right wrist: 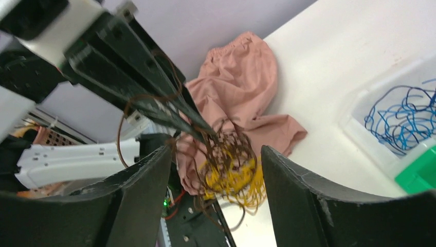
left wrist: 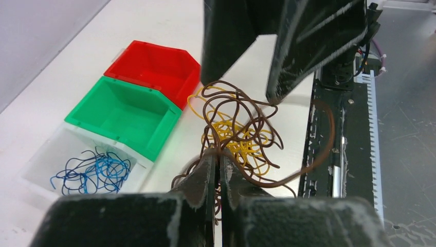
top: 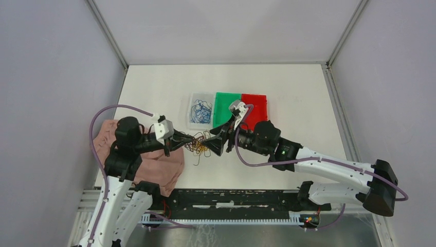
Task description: Untangle the cables
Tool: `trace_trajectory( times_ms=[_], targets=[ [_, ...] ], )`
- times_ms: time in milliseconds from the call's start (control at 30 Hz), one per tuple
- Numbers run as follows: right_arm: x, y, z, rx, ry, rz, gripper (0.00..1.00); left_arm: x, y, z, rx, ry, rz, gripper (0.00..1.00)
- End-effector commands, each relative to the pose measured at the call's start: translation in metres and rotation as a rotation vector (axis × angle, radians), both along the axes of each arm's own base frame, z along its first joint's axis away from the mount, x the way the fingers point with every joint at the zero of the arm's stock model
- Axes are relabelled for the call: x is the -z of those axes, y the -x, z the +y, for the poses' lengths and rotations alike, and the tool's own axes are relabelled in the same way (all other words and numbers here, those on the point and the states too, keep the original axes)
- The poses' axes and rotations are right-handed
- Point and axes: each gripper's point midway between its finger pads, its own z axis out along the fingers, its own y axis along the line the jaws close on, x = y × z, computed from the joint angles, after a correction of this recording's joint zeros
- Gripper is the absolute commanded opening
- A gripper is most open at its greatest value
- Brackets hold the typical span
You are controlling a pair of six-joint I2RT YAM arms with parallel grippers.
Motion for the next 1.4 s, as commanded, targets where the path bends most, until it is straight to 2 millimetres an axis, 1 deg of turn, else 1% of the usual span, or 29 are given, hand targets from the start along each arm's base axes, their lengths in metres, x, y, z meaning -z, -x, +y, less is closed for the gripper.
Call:
trace_trajectory(
  times_ms=[0, 67, 167, 333, 400, 467, 533, 600, 633, 700, 733, 833, 900, 1067, 1100, 1133, 1167, 1200, 1267, 1300, 1367],
  targets=[
    [0.001, 0.009, -0.016, -0.016, -0.009, -0.063, 0.72, -0.042, -0.003, -0.004, -0.035, 0.105, -0.037, 0.03],
    [0.003, 0.011, -0.018, -0.018, -0.015, -0.068, 0.72, -0.046, -0.002, -0.006, -0.037, 0.143, -0.002, 0.03],
    [-0.001, 0.008, -0.013, -0.014, -0.026, -0.072, 0.71, -0.052, -0.002, -0.008, -0.043, 0.188, 0.042, 0.03],
    [-0.014, -0.013, 0.002, 0.072, -0.056, -0.079, 0.68, -0.060, 0.001, -0.010, -0.041, 0.237, 0.123, 0.03],
    [-0.013, -0.021, 0.006, 0.120, -0.039, -0.081, 0.63, -0.062, 0.004, -0.011, -0.036, 0.248, 0.154, 0.03],
    [-0.006, -0.029, 0.004, 0.173, -0.004, -0.082, 0.58, -0.064, 0.007, -0.012, -0.028, 0.258, 0.181, 0.03],
    [0.000, -0.038, -0.005, 0.248, 0.019, -0.078, 0.53, -0.067, 0.012, -0.013, -0.013, 0.266, 0.200, 0.03],
    [0.009, -0.044, -0.020, 0.316, 0.030, -0.080, 0.48, -0.071, 0.016, -0.013, -0.006, 0.274, 0.215, 0.03],
    [0.012, -0.047, -0.028, 0.353, 0.036, -0.081, 0.45, -0.072, 0.017, -0.013, -0.005, 0.273, 0.220, 0.03],
    [0.026, -0.051, -0.046, 0.415, 0.064, -0.080, 0.37, -0.074, 0.018, -0.012, -0.008, 0.269, 0.210, 0.03],
    [0.028, -0.052, -0.056, 0.446, 0.065, -0.082, 0.34, -0.075, 0.017, -0.012, -0.013, 0.266, 0.206, 0.03],
    [0.038, -0.053, -0.080, 0.512, 0.065, -0.079, 0.26, -0.074, 0.014, -0.010, -0.034, 0.254, 0.183, 0.03],
    [0.043, -0.051, -0.093, 0.540, 0.062, -0.073, 0.22, -0.073, 0.010, -0.008, -0.056, 0.242, 0.154, 0.03],
    [0.053, -0.046, -0.115, 0.570, 0.074, -0.058, 0.12, -0.075, -0.004, -0.001, -0.139, 0.228, 0.089, 0.03],
    [0.055, -0.045, -0.119, 0.577, 0.073, -0.054, 0.11, -0.076, -0.006, 0.000, -0.148, 0.226, 0.079, 0.03],
    [0.055, -0.044, -0.122, 0.579, 0.065, -0.050, 0.12, -0.077, -0.007, 0.000, -0.155, 0.226, 0.075, 0.03],
    [0.054, -0.041, -0.121, 0.562, 0.053, -0.048, 0.15, -0.077, -0.008, 0.000, -0.157, 0.226, 0.074, 0.03],
    [0.050, -0.037, -0.117, 0.528, 0.039, -0.059, 0.21, -0.077, -0.008, 0.000, -0.157, 0.227, 0.079, 0.03],
    [0.039, -0.027, -0.101, 0.427, 0.013, -0.091, 0.40, -0.076, -0.008, -0.001, -0.153, 0.239, 0.105, 0.03],
    [0.034, -0.022, -0.092, 0.377, 0.007, -0.105, 0.47, -0.077, -0.008, -0.002, -0.151, 0.245, 0.114, 0.03],
    [0.028, -0.016, -0.078, 0.311, -0.012, -0.124, 0.58, -0.079, -0.008, -0.003, -0.144, 0.261, 0.131, 0.03]
  ],
)
